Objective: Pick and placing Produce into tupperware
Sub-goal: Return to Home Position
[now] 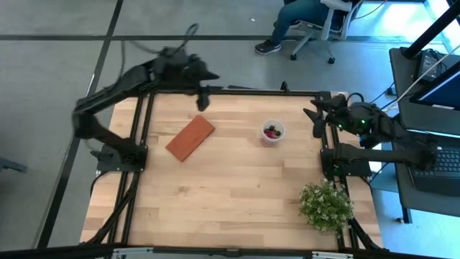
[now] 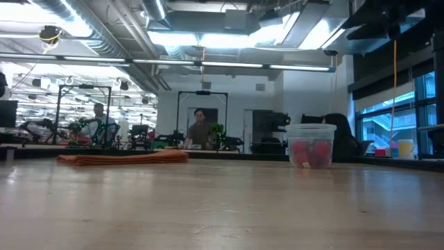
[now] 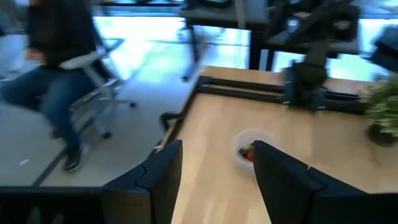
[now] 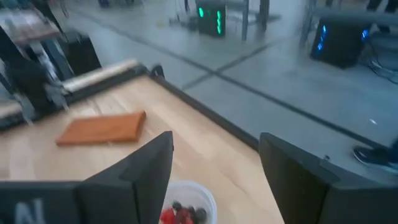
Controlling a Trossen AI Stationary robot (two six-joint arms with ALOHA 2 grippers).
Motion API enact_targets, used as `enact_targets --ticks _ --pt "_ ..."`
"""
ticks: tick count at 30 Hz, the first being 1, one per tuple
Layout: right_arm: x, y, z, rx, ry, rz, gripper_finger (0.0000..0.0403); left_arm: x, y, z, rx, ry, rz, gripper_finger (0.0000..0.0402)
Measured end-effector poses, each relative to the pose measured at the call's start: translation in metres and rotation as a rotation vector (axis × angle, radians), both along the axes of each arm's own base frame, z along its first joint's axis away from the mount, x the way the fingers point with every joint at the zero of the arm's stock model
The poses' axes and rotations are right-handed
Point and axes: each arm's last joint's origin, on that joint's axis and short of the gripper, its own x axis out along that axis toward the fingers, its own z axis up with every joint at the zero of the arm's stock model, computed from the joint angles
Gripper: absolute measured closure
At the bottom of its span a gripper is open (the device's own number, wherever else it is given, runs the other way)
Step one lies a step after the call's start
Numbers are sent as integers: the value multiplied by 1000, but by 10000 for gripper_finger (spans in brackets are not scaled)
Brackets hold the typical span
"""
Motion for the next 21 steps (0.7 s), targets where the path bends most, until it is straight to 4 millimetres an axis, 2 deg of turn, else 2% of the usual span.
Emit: enact_targets --ticks 6,15,21 --pt "-12 3 -12 -82 -90 15 163 -60 -23 -47 2 -118 74 214" --pt "-26 5 -34 -117 -114 -21 163 -145 -54 -151 -64 -360 220 214" --pt "-39 8 -52 -88 -195 -39 163 -181 -69 -194 -74 -489 234 214"
